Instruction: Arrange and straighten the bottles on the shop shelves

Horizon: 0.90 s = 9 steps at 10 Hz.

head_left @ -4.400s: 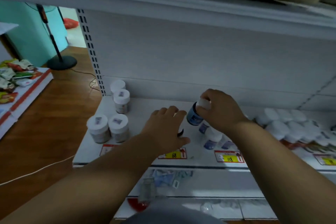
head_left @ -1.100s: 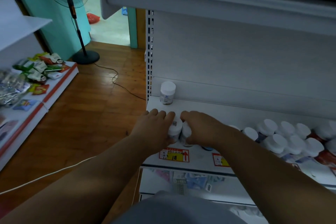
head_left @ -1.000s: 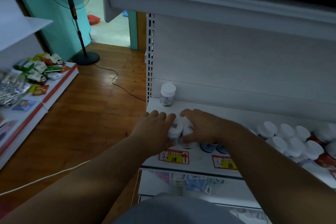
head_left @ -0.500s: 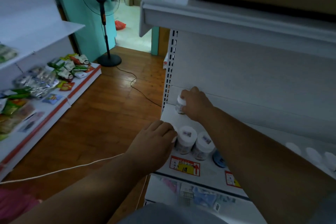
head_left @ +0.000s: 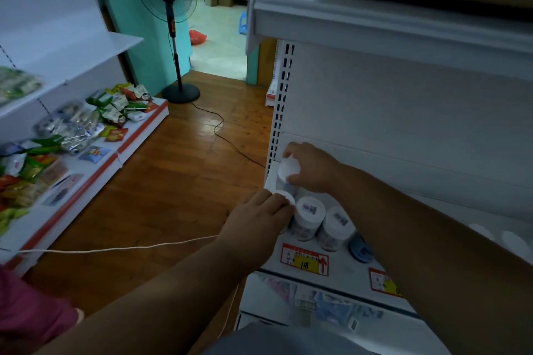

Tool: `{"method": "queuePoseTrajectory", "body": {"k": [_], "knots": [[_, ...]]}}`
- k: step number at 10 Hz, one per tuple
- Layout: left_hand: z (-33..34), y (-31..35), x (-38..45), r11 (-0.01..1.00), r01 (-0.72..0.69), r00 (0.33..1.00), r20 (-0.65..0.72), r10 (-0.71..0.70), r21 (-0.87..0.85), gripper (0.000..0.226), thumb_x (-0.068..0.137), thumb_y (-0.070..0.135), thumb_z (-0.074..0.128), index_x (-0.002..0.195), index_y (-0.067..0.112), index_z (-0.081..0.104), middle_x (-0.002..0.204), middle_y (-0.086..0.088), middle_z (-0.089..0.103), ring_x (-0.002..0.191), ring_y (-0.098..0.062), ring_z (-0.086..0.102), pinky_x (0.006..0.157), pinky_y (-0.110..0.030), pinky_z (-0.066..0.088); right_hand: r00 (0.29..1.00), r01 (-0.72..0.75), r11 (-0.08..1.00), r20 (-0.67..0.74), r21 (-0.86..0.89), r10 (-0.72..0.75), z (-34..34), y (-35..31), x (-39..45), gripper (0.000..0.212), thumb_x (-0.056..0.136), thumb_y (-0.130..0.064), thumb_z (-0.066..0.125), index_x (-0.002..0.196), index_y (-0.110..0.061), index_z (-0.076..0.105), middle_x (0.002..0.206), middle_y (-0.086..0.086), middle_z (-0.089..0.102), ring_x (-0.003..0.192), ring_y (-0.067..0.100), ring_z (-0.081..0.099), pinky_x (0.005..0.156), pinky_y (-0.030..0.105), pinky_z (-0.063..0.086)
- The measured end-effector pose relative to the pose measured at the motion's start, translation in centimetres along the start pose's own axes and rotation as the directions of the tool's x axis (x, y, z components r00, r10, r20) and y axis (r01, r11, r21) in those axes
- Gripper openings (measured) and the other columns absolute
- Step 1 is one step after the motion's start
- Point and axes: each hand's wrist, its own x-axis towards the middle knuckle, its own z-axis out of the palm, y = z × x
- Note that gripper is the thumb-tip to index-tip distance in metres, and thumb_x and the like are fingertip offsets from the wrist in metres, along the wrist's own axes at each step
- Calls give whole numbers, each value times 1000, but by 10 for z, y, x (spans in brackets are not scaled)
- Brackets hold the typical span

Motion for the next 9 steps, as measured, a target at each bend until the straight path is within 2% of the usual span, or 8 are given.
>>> {"method": "queuePoseTrajectory", "body": {"k": [1,2,3,4,6,7,8,9], "knots": [[0,0,0,1000,-2,1000,-13,2,-11,51,68,8,65,119,16,62,115,-2,61,96,-24,56,71,-39,55,996,38,998,83,55,-42,5,-7,-7,47,80,-29,69,122,-31,48,124,4,48,106,22,50,80,31,39],[1,0,0,1000,-8,999,-41,7,-20,48,69,10,61,117,16,63,114,-1,63,94,-22,57,72,-35,54,994,24,997,105,72,-32,5,-10,-13,45,84,-30,66,125,-32,47,131,3,48,110,22,50,82,30,38],[1,0,-1,1000,-7,998,-67,5,-19,51,64,8,70,114,17,64,109,0,64,91,-21,58,68,-32,52,992,-4,994,124,107,-10,4,-10,-17,42,88,-34,62,127,-32,47,135,3,49,114,22,50,89,34,41],[-1,0,-1,1000,-1,998,-69,0,-15,53,61,7,73,113,16,65,107,-1,64,90,-21,58,68,-31,51,994,8,991,109,132,-22,6,-13,-23,35,93,-35,54,127,-29,48,132,5,52,111,21,51,88,33,42],[1,0,0,999,-20,998,-61,22,35,49,67,6,67,116,14,64,111,-3,63,94,-24,56,71,-33,52,999,7,993,40,122,-12,11,-18,-32,30,98,-23,43,128,-27,48,119,12,55,78,16,56,58,26,42],[2,3,-2,999,6,994,-106,-2,32,47,71,8,67,118,12,64,117,-6,61,100,-26,56,73,-35,54,999,22,995,-34,94,-19,14,-20,-40,36,98,-24,42,134,-25,44,127,14,49,106,27,53,82,32,42],[-1,13,-6,1000,18,973,-231,-15,10,39,76,11,67,115,11,64,115,-7,62,103,-26,55,80,-34,50,980,55,994,-194,93,-36,6,-23,-61,34,95,-21,45,129,-19,50,126,11,51,110,25,51,92,36,42],[-5,29,-7,999,-35,945,-324,33,0,31,80,10,66,111,11,65,112,-7,62,102,-24,54,84,-31,46,947,60,990,-320,125,-17,2,-16,-90,28,95,-23,50,122,-18,54,121,6,53,104,19,53,85,29,41]]}}
